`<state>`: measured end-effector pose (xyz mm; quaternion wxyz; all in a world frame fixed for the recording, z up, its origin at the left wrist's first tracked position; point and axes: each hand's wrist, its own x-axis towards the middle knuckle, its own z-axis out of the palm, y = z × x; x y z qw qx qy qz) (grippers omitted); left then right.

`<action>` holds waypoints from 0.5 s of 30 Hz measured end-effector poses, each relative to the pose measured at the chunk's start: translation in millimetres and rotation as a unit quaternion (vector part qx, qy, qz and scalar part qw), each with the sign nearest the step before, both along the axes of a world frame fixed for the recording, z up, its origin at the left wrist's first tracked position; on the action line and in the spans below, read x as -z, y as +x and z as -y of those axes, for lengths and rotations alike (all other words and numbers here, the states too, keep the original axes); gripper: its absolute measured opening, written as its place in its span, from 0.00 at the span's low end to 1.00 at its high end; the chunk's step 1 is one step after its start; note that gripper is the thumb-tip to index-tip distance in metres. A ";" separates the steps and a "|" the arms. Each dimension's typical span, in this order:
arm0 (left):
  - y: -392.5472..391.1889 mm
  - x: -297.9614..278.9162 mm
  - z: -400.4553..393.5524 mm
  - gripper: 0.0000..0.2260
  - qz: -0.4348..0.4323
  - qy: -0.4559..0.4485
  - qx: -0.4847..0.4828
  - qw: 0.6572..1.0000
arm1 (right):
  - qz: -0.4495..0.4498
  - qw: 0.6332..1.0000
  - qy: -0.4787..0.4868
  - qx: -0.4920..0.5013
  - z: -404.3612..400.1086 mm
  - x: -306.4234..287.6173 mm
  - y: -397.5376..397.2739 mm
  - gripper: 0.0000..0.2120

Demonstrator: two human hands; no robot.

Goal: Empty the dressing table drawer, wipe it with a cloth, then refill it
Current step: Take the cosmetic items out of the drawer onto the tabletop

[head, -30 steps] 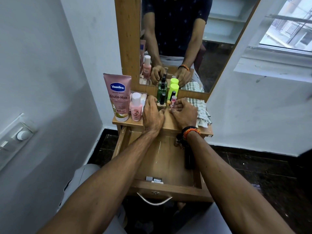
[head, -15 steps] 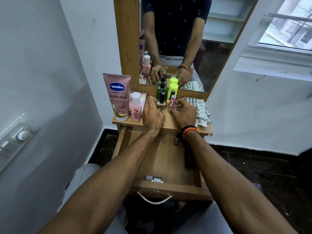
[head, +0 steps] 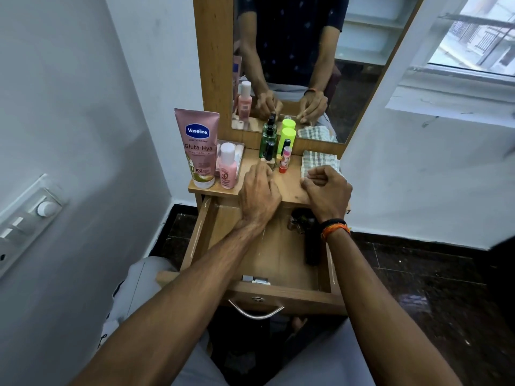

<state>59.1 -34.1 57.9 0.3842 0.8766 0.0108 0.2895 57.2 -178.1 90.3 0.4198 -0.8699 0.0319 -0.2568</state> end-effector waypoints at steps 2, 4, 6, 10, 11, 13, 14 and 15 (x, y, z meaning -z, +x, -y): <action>-6.8 3.2 1.3 0.06 0.018 0.013 0.027 0.999 | -0.003 1.000 0.002 0.002 6.0 2.9 -12.4 0.07; -13.3 5.6 1.7 0.05 0.018 0.013 0.066 0.998 | -0.015 1.000 -0.004 -0.001 11.6 6.8 -23.7 0.06; -19.0 6.6 0.0 0.05 -0.006 0.018 0.121 0.992 | -0.035 0.999 -0.014 -0.007 18.6 11.2 -32.1 0.05; -29.5 9.3 -12.9 0.05 -0.207 0.011 0.282 0.937 | -0.126 0.990 -0.055 -0.011 30.8 18.8 -49.5 0.07; -32.1 11.7 -17.4 0.06 -0.266 0.029 0.321 0.908 | -0.151 0.986 -0.073 -0.015 31.9 21.2 -54.1 0.08; -38.2 17.8 -26.2 0.07 -0.327 0.103 0.374 0.862 | -0.202 0.973 -0.107 -0.024 32.1 28.6 -61.6 0.10; -42.0 20.1 -29.7 0.07 -0.341 0.129 0.385 0.848 | -0.221 0.967 -0.122 -0.027 31.7 32.0 -65.1 0.10; -45.2 23.5 -32.7 0.08 -0.357 0.141 0.390 0.837 | -0.236 0.961 -0.138 -0.028 31.1 35.7 -67.7 0.09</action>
